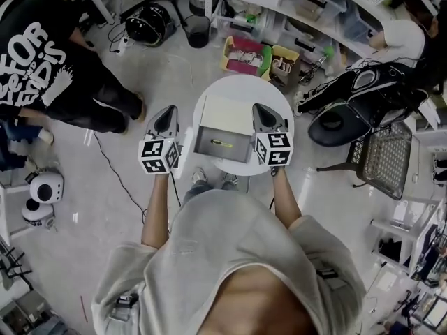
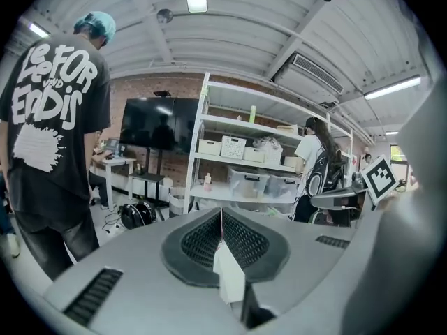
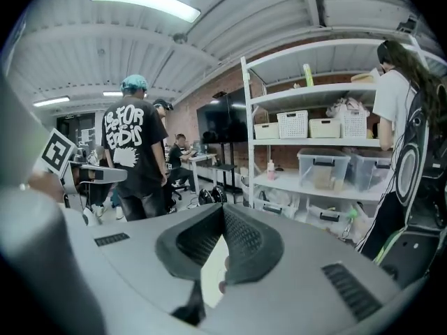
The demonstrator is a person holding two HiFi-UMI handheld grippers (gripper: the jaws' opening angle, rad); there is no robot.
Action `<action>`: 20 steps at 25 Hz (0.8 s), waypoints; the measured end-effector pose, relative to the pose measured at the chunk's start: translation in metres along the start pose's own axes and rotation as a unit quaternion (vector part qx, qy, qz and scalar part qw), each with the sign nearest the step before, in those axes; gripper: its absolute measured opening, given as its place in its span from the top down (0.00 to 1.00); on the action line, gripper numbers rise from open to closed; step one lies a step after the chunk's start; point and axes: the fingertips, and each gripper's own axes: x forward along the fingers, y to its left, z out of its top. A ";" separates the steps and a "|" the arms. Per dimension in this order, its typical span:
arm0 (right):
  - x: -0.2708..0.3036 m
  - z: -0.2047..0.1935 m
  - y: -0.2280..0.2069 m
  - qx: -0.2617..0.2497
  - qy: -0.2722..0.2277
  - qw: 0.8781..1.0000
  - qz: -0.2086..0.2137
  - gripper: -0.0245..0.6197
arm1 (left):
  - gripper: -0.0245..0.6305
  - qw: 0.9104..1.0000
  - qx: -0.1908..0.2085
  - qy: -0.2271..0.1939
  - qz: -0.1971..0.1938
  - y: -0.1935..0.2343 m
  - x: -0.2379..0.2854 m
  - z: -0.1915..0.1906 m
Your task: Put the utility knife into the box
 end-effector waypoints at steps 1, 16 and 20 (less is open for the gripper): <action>0.000 0.006 -0.002 -0.002 -0.007 1.000 -0.003 0.92 | 0.93 1.000 0.003 -0.006 0.000 0.001 0.002 0.005; -0.004 0.068 -0.025 -0.016 -0.072 0.997 -0.034 0.92 | 0.93 0.998 0.037 -0.054 -0.013 0.001 0.021 0.061; -0.003 0.072 -0.028 -0.016 -0.079 0.996 -0.039 0.92 | 0.93 0.997 0.039 -0.057 -0.017 0.002 0.025 0.064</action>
